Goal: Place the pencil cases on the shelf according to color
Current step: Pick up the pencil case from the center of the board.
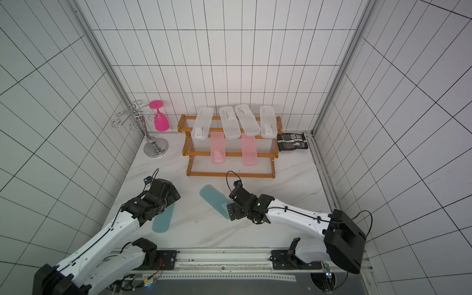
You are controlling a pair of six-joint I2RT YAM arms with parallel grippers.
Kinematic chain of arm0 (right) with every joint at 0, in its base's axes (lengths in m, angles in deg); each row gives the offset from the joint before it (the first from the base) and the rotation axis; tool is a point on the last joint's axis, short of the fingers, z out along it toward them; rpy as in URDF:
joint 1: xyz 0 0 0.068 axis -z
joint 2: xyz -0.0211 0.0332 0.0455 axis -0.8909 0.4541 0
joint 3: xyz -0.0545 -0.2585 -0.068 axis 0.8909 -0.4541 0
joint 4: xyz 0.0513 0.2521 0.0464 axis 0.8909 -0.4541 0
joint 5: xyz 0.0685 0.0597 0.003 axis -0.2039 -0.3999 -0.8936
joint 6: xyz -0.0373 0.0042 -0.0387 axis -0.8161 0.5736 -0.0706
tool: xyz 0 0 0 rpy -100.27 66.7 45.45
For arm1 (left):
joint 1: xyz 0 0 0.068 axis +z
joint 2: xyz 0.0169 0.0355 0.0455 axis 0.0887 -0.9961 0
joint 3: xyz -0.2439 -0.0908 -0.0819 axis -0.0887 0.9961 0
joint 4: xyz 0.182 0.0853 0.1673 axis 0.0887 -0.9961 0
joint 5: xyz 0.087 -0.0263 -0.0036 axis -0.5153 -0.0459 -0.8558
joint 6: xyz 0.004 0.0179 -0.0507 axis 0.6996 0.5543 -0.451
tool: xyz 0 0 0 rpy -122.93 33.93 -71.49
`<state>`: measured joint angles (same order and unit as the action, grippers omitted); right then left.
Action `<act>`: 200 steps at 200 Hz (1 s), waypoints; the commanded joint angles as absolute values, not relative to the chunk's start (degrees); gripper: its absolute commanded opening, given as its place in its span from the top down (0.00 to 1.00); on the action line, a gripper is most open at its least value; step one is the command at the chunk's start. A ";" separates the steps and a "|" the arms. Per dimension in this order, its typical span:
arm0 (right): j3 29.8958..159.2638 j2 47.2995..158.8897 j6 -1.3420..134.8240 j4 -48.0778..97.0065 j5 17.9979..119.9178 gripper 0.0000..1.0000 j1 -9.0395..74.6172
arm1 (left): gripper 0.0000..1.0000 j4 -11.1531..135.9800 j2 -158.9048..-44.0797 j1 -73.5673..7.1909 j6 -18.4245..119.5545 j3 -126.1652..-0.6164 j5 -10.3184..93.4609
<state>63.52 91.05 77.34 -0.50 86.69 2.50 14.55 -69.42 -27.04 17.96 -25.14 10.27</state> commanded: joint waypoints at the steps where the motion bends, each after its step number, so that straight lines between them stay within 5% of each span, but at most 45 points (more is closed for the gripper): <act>1: 66.60 93.47 70.79 1.44 81.06 0.01 4.87 | 0.02 16.36 -68.14 -26.53 20.41 -25.11 12.68; 200: 70.37 109.74 71.59 6.62 89.38 0.01 -2.47 | 0.02 18.43 -65.83 -26.53 20.50 -22.72 15.81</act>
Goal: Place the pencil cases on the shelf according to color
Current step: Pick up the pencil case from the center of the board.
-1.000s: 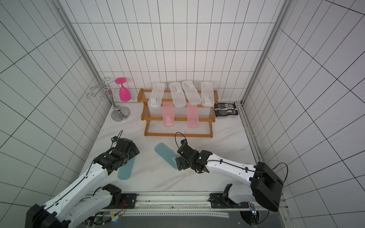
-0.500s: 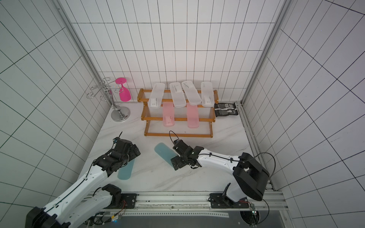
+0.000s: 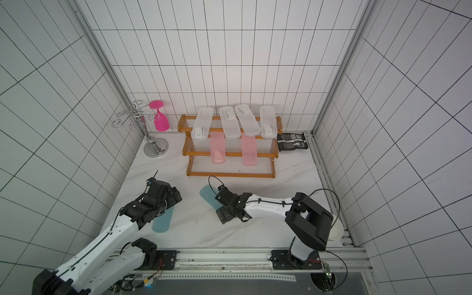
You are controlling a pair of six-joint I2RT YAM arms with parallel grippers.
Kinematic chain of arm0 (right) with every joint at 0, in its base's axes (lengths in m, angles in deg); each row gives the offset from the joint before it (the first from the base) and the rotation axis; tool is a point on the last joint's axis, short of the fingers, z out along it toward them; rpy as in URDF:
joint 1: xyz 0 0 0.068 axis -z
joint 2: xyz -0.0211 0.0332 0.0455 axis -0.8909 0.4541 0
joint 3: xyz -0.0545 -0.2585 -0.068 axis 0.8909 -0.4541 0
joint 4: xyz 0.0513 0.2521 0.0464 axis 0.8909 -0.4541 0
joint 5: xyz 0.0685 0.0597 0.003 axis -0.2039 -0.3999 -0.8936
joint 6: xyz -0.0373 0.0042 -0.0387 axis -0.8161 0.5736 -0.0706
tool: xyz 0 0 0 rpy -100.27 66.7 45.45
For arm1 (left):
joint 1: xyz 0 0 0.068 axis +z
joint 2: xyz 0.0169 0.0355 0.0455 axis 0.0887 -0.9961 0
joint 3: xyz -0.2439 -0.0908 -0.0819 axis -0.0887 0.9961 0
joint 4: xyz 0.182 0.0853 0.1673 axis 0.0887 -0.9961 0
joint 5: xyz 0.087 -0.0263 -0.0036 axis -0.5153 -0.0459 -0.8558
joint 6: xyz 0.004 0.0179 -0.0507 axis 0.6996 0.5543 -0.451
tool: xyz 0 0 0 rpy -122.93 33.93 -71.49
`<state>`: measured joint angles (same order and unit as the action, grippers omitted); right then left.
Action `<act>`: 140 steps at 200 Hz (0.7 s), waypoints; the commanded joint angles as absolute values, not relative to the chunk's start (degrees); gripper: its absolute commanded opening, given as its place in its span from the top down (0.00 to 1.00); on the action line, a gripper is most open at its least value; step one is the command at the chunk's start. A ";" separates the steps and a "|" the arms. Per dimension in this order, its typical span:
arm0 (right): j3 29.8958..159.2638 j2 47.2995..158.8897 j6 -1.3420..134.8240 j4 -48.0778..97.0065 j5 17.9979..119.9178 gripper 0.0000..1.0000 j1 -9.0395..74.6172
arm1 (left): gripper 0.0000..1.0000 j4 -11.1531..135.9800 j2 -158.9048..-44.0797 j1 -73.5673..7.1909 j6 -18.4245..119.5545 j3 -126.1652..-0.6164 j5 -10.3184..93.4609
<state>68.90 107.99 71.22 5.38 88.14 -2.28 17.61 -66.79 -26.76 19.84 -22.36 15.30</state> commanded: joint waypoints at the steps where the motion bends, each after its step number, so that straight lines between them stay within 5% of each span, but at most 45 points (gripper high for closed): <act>1: 70.38 109.80 71.59 6.67 89.34 0.01 -2.44 | 0.02 18.42 -65.81 -26.53 20.54 -22.72 15.85; 60: 68.21 108.96 73.76 7.34 90.90 0.02 -3.75 | 0.02 18.07 -64.96 -26.53 19.98 -23.08 16.53; 140: 69.03 111.24 76.13 6.21 93.35 0.15 -4.99 | 0.02 16.87 -62.15 -26.53 19.71 -25.02 17.11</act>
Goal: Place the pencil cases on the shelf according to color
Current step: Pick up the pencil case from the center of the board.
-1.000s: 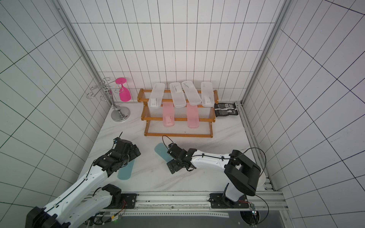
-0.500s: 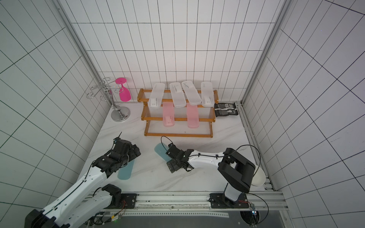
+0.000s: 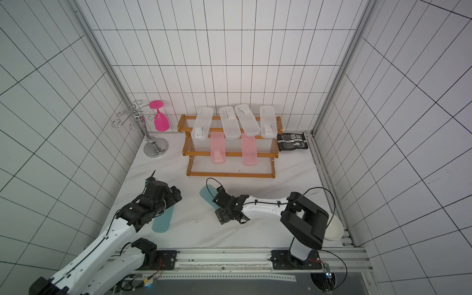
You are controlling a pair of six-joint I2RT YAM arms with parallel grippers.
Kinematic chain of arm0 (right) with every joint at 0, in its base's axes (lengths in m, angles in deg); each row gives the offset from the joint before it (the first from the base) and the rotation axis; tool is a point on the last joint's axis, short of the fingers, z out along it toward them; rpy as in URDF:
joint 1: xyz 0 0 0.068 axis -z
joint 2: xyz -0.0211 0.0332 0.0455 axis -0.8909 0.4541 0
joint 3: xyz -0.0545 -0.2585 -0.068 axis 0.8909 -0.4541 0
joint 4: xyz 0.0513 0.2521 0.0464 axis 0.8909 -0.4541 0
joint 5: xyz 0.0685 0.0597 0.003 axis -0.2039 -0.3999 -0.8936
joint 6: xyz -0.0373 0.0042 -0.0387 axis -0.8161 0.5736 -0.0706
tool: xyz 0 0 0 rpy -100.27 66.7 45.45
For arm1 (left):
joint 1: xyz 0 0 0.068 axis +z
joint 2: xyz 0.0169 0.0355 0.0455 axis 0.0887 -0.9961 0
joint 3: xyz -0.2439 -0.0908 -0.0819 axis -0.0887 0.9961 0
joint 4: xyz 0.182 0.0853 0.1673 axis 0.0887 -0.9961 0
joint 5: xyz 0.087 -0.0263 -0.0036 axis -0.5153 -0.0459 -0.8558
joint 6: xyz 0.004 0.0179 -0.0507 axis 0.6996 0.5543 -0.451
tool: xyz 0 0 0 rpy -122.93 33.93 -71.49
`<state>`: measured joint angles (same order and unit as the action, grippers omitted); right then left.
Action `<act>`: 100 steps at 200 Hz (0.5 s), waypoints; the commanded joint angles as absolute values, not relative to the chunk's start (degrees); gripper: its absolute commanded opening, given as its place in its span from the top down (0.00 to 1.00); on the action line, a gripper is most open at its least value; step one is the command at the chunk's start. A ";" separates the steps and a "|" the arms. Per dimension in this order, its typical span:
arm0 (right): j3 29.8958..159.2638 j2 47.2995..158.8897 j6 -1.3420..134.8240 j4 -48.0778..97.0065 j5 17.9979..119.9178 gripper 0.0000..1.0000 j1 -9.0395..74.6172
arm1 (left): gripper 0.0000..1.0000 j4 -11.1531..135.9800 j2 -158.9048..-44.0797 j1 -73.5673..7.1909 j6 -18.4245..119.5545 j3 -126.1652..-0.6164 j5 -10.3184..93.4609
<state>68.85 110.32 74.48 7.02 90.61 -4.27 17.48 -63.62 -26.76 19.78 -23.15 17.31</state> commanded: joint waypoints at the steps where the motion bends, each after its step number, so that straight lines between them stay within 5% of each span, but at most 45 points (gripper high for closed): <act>1: 69.01 111.20 76.10 6.20 93.44 0.15 -5.01 | 0.02 16.89 -62.03 -26.53 19.71 -25.01 17.03; 100: 59.42 87.37 85.94 0.30 107.96 0.45 -6.52 | 0.02 13.81 -53.84 -26.53 18.92 -25.02 13.46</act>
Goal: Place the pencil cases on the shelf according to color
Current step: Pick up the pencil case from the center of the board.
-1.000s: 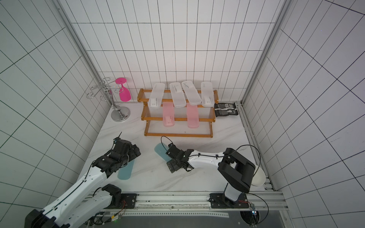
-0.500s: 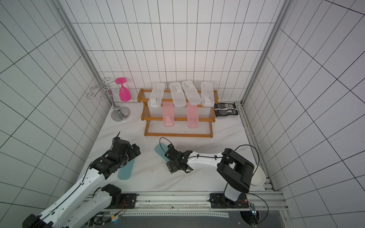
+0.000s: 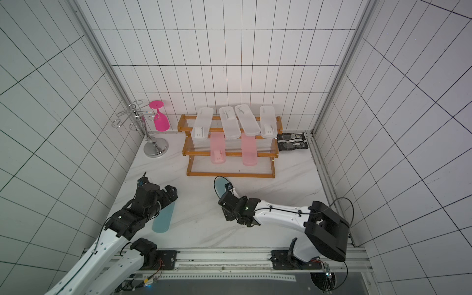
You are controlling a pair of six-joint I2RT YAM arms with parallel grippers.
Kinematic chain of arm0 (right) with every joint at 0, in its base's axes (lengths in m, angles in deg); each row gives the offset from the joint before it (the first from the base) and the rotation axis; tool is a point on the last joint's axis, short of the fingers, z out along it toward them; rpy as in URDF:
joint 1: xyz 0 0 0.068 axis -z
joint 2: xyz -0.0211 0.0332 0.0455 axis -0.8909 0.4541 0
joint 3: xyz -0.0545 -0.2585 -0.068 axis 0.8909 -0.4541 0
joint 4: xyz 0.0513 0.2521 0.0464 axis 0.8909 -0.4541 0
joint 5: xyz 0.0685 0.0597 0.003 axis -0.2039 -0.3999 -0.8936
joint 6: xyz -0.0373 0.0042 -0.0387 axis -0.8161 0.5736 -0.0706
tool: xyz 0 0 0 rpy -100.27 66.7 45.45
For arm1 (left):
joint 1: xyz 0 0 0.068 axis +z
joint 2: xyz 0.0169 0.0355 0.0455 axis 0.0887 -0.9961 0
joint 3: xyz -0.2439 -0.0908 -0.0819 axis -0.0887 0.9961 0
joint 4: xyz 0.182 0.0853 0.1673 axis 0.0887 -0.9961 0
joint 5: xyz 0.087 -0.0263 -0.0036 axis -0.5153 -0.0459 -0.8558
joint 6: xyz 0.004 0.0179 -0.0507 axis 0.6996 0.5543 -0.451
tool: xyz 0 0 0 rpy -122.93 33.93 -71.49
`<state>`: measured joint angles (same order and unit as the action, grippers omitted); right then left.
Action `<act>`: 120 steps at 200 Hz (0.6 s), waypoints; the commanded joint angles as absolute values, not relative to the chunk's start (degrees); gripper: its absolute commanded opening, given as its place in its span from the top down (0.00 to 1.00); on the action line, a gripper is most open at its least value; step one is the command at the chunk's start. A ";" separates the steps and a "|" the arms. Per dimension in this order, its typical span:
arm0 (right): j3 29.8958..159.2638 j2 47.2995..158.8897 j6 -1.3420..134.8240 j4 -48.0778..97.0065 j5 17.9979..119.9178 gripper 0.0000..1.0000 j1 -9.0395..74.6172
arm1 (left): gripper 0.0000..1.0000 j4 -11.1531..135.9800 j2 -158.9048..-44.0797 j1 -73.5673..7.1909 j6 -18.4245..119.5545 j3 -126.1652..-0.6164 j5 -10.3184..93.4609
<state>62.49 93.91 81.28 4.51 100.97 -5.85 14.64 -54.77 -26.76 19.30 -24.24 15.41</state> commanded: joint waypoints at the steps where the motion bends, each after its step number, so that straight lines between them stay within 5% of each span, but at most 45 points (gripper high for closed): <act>1: 59.37 87.05 86.11 0.09 108.08 0.45 -6.53 | 0.02 13.83 -53.84 -26.53 18.92 -25.06 13.49; 51: 56.81 75.30 88.12 -7.62 112.70 0.45 -5.76 | 0.02 15.26 -54.83 -26.53 17.56 -23.64 12.51; 120: 54.43 74.57 85.38 -2.12 110.64 0.46 2.02 | 0.02 15.12 -57.54 -26.53 16.22 -22.60 8.67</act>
